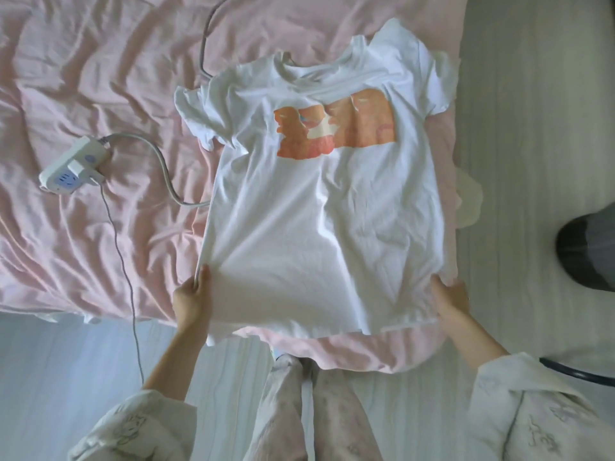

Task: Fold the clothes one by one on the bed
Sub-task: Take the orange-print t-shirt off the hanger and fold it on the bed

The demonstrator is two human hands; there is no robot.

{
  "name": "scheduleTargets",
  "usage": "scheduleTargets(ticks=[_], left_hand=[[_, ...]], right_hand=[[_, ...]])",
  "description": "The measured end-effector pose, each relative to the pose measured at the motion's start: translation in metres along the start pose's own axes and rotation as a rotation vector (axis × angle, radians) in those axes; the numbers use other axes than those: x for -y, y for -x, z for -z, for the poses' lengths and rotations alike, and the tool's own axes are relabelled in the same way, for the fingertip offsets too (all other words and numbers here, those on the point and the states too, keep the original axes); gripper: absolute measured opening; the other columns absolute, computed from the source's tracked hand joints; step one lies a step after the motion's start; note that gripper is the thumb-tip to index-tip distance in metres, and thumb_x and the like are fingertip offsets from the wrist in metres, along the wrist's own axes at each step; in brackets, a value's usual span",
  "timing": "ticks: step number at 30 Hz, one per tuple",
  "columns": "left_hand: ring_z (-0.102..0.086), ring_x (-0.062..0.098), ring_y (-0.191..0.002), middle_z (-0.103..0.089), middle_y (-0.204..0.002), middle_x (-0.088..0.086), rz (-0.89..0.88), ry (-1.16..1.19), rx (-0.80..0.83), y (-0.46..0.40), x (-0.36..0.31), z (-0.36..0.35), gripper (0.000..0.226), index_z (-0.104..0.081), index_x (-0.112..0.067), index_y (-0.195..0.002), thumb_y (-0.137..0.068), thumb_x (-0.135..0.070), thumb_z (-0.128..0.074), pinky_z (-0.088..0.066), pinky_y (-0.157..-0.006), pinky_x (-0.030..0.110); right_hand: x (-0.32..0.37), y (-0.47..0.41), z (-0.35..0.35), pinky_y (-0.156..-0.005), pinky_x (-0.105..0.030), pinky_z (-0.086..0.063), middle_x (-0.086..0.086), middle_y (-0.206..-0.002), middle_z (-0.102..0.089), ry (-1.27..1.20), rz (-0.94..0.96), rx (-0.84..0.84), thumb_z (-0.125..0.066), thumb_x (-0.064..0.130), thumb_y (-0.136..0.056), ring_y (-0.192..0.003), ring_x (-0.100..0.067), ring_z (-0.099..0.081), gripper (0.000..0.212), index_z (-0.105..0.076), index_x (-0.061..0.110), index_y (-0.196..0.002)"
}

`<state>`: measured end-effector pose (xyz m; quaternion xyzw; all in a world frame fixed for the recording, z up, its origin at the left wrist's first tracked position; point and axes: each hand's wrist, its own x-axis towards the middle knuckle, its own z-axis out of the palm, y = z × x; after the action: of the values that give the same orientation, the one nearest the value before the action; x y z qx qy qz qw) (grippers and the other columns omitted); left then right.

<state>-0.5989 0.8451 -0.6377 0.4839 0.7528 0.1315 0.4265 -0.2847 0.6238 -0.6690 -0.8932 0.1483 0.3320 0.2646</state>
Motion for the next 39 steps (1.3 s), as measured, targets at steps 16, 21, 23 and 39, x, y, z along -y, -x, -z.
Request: scheduleTargets(ticks=[16, 21, 23, 39], left_hand=[[-0.05, 0.03, -0.095, -0.051, -0.103, 0.017, 0.131, -0.187, 0.144, 0.026, 0.039, -0.015, 0.03, -0.053, 0.001, -0.114, -0.099, -0.02, -0.037, -0.039, -0.074, 0.034], [-0.048, 0.027, -0.058, -0.05, -0.08, 0.014, 0.218, -0.135, 0.014, 0.026, 0.034, -0.021, 0.035, -0.047, 0.0, -0.124, -0.101, -0.02, -0.03, -0.041, -0.049, 0.029], [-0.049, 0.03, -0.06, -0.049, -0.077, 0.015, 0.185, -0.231, -0.016, 0.025, 0.036, -0.014, 0.029, -0.048, 0.001, -0.118, -0.099, -0.016, -0.034, -0.043, -0.055, 0.033], [-0.049, 0.042, -0.11, -0.043, -0.128, 0.024, 0.169, -0.563, 0.097, 0.014, 0.041, -0.011, 0.056, -0.035, -0.004, -0.134, -0.083, -0.008, -0.058, -0.045, -0.087, 0.047]], right_hand=[[-0.035, -0.027, 0.022, -0.073, -0.038, -0.054, -0.014, -0.105, -0.061, -0.377, -0.316, 0.037, -0.067, 0.014, -0.082, -0.084, -0.029, -0.057, 0.045, -0.053, -0.003, -0.121], [-0.041, -0.022, 0.031, -0.073, -0.034, -0.05, -0.015, -0.086, -0.056, -0.395, -0.233, -0.038, -0.059, 0.009, -0.087, -0.076, -0.029, -0.056, 0.023, -0.057, 0.0, -0.108], [-0.045, -0.02, 0.037, -0.064, -0.034, -0.046, -0.01, -0.066, -0.051, -0.304, -0.184, -0.114, -0.056, 0.011, -0.087, -0.07, -0.029, -0.055, 0.017, -0.062, -0.003, -0.096], [-0.007, 0.01, 0.009, -0.097, -0.049, -0.043, -0.018, -0.134, -0.05, 0.318, 0.193, -0.135, -0.046, 0.02, -0.093, -0.122, -0.037, -0.048, 0.043, -0.047, 0.004, -0.133]])
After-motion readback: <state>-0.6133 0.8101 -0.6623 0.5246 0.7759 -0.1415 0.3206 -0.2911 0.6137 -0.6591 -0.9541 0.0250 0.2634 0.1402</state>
